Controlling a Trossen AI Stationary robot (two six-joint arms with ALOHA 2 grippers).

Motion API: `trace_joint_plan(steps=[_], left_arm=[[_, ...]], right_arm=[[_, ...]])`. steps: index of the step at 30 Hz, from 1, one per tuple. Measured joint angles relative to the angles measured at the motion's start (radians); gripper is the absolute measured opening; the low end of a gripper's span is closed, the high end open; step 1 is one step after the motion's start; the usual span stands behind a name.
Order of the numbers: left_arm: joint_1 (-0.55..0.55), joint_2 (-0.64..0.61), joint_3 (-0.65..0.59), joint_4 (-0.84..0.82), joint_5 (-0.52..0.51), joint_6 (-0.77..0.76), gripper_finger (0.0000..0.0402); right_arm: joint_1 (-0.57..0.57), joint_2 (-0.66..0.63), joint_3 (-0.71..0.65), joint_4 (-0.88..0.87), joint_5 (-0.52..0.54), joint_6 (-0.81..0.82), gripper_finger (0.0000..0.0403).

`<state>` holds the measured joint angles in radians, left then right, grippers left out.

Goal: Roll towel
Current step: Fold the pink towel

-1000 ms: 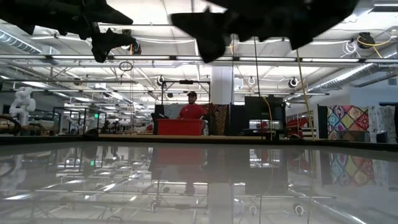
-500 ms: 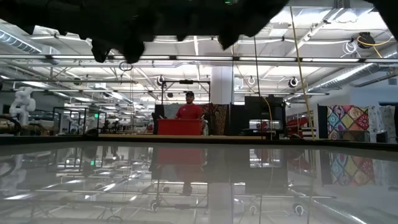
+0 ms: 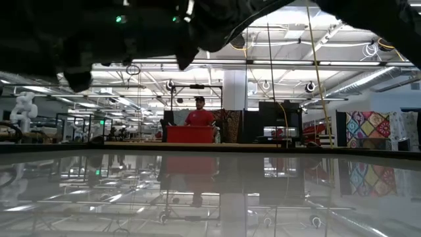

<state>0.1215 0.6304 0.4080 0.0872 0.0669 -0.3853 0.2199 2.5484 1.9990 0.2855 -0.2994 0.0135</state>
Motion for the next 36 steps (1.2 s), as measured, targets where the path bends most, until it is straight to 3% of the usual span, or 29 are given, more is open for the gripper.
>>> trace_joint_plan(steps=[11,25,30,36], left_arm=[[0.0,0.0,0.0,0.001,0.0,0.007,0.0224],[0.0,0.0,0.0,-0.009,0.011,-0.071,0.0224],[0.0,0.003,0.0,-0.126,0.021,-0.088,0.0224],[-0.002,0.02,0.0,-0.345,0.125,-0.088,0.0224]], right_arm=[[0.003,0.05,0.04,-0.008,-0.022,-0.001,0.0235],[0.006,0.05,0.04,-0.139,-0.022,-0.025,0.0235],[0.007,0.05,0.04,-0.15,-0.022,-0.026,0.0235],[0.007,0.05,0.04,-0.151,-0.054,-0.025,0.0235]])
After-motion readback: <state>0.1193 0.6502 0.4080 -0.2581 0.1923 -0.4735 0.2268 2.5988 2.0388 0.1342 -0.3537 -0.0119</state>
